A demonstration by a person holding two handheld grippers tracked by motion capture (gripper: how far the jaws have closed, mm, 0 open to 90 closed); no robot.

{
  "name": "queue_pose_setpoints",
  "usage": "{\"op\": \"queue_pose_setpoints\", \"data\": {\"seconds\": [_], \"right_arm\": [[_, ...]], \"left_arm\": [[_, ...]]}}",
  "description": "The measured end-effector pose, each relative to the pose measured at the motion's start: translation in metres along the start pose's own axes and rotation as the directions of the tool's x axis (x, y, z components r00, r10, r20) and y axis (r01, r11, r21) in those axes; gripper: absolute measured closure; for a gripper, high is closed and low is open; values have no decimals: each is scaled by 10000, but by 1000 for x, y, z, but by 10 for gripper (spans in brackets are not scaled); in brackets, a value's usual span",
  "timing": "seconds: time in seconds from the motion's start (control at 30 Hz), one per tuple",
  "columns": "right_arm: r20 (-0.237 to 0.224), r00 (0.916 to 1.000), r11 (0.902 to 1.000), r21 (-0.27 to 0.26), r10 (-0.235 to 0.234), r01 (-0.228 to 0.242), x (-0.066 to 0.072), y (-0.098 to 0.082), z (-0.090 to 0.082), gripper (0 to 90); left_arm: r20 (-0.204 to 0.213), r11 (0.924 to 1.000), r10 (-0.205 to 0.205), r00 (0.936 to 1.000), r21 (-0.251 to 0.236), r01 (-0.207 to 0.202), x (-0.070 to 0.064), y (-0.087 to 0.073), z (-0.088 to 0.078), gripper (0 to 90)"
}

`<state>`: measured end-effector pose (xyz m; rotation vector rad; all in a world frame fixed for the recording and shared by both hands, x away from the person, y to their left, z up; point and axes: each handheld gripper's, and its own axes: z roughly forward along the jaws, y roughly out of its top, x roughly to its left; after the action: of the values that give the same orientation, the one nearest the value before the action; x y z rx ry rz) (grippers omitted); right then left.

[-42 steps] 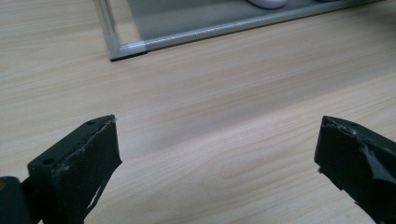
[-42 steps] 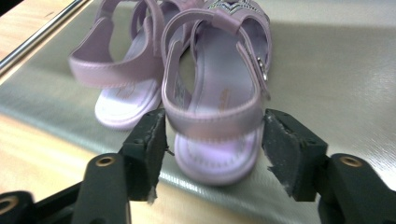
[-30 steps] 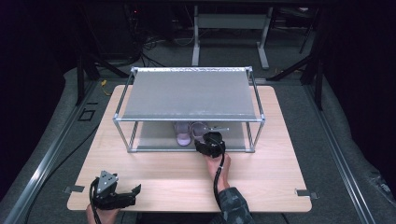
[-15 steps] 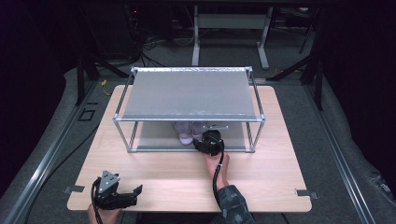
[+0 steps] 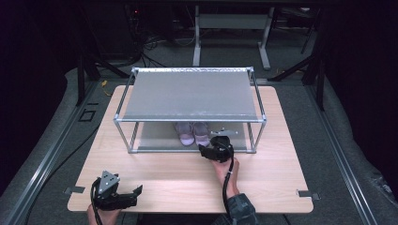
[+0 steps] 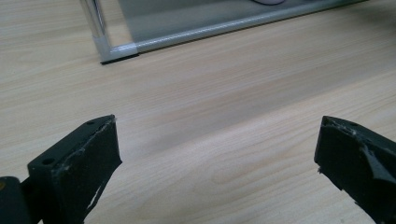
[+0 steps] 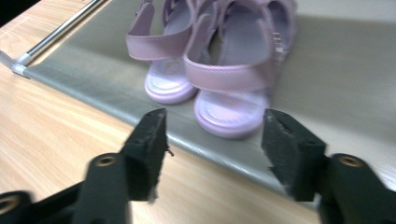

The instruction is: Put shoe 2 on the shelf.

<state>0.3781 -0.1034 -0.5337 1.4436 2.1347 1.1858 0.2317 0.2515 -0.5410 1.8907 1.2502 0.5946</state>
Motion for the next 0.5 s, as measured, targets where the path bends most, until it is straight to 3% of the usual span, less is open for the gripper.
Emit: {"op": "queue_pose_setpoints", "data": {"seconds": [0.03,0.07,0.1,0.13,0.17,0.2,0.23,0.27,0.37,0.5], "right_arm": [[404,9991,9999,16,-148,148,-1,-1,-5,349],[14,9996,9996,3,-290,290,-6,-5,-17,289],[14,9996,9996,3,-290,290,-6,-5,-17,289],[617,9970,9988,119,-476,469,-8,-10,-28,245],[617,9970,9988,119,-476,469,-8,-10,-28,245],[-23,9990,9990,-13,-444,444,-12,-12,-33,223],[-35,9987,9987,43,-503,503,-14,-14,-38,194],[729,9952,9978,193,-648,636,-18,-20,-54,156],[683,9950,9973,158,-732,723,-23,-27,-68,134],[1233,9894,9970,106,-769,761,-35,-43,-96,94]], "left_arm": [[-28,10000,4,10000,47,-4,1,0,0,0],[-41,10000,12,10000,58,-11,1,0,1,0],[-41,10000,27,10000,94,-27,2,0,1,0],[-57,9999,60,10000,137,-59,2,0,1,0],[-67,9999,73,10000,154,-72,2,1,1,0],[-77,9998,86,9999,164,-85,3,1,1,0],[-117,9998,99,9999,171,-97,3,1,1,0],[-139,9998,107,9998,176,-105,4,1,1,0],[-190,9998,98,9998,178,-94,5,2,0,0],[-302,9997,62,9995,223,-55,8,0,1,0]]}}
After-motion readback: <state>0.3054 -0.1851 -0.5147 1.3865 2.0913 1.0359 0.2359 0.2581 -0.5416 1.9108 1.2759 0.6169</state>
